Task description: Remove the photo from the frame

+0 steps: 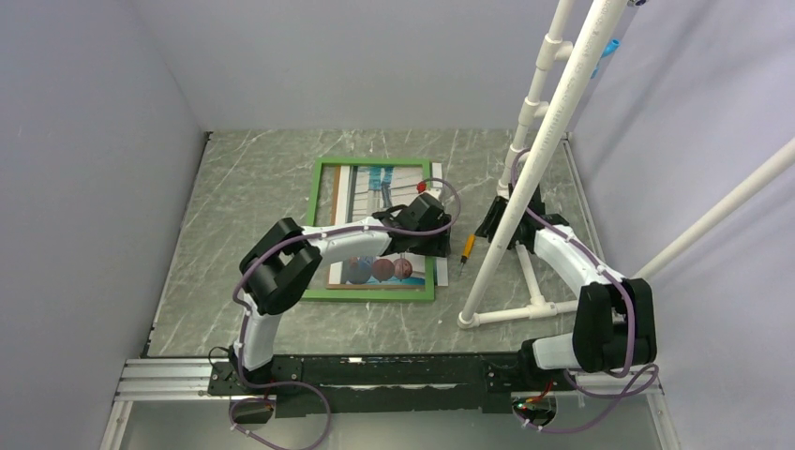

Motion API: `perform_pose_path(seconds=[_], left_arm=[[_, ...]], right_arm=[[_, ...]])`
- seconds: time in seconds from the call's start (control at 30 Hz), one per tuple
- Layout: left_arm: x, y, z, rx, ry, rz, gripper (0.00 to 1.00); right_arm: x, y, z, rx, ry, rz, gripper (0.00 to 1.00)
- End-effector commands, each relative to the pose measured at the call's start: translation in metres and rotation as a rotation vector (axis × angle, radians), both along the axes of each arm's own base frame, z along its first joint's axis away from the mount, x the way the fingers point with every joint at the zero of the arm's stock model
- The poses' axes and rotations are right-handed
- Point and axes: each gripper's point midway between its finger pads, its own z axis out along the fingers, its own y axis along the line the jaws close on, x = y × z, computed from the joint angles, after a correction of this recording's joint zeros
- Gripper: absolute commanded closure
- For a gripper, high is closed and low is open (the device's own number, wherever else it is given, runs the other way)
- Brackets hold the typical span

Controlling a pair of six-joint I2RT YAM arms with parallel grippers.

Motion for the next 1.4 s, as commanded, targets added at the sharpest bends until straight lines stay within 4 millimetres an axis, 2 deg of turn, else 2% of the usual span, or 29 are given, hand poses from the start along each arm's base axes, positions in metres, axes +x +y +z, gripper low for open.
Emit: perform_pose_path(seconds=[0.0, 0.17, 0.3, 0.4, 0.53, 0.67, 0.77, 0.97, 1.03, 1.1, 1.2, 1.33, 1.37], left_arm=[[0.008, -0.001, 0.008, 0.070, -0.066, 0.073, 0.37], [0.006, 0.010, 0.007, 0.121, -0.104, 0.106, 0.35], [0.006, 0.011, 0.018, 0.127, -0.146, 0.087, 0.33], [0.006, 0.013, 0.015, 0.153, -0.131, 0.096, 0.33], [0.005, 0.011, 0.000, 0.164, -0.087, 0.104, 0.37], [0.008, 0.010, -0.012, 0.180, -0.072, 0.122, 0.44], [0.012, 0.011, -0.013, 0.189, -0.085, 0.136, 0.51], [0.012, 0.009, -0.015, 0.208, -0.082, 0.121, 0.57], [0.011, 0.008, -0.014, 0.204, -0.085, 0.106, 0.63], [0.011, 0.010, -0.009, 0.210, -0.095, 0.096, 0.73], [0.010, 0.012, 0.010, 0.200, -0.123, 0.071, 0.79], [0.009, 0.018, 0.053, 0.165, -0.182, 0.040, 0.89], [0.009, 0.022, 0.063, 0.155, -0.192, 0.047, 0.95]], right_arm=[[-0.004, -0.005, 0.006, -0.009, -0.042, 0.022, 0.57], [-0.004, -0.011, 0.009, -0.020, -0.068, 0.022, 0.57], [-0.005, -0.011, 0.003, -0.017, -0.071, 0.032, 0.57], [-0.006, -0.009, -0.004, -0.016, -0.078, 0.050, 0.59], [-0.005, -0.008, -0.011, -0.020, -0.101, 0.081, 0.62], [-0.008, -0.007, -0.009, -0.016, -0.135, 0.086, 0.63], [-0.009, -0.009, -0.006, -0.026, -0.153, 0.083, 0.64], [-0.010, -0.010, 0.000, -0.029, -0.181, 0.081, 0.65], [-0.009, -0.009, 0.003, -0.027, -0.194, 0.085, 0.64], [-0.010, -0.010, 0.005, -0.030, -0.202, 0.082, 0.65], [-0.011, -0.011, 0.007, -0.033, -0.214, 0.080, 0.64], [-0.010, -0.011, 0.011, -0.031, -0.234, 0.084, 0.64], [-0.011, -0.011, 0.012, -0.032, -0.237, 0.085, 0.64]])
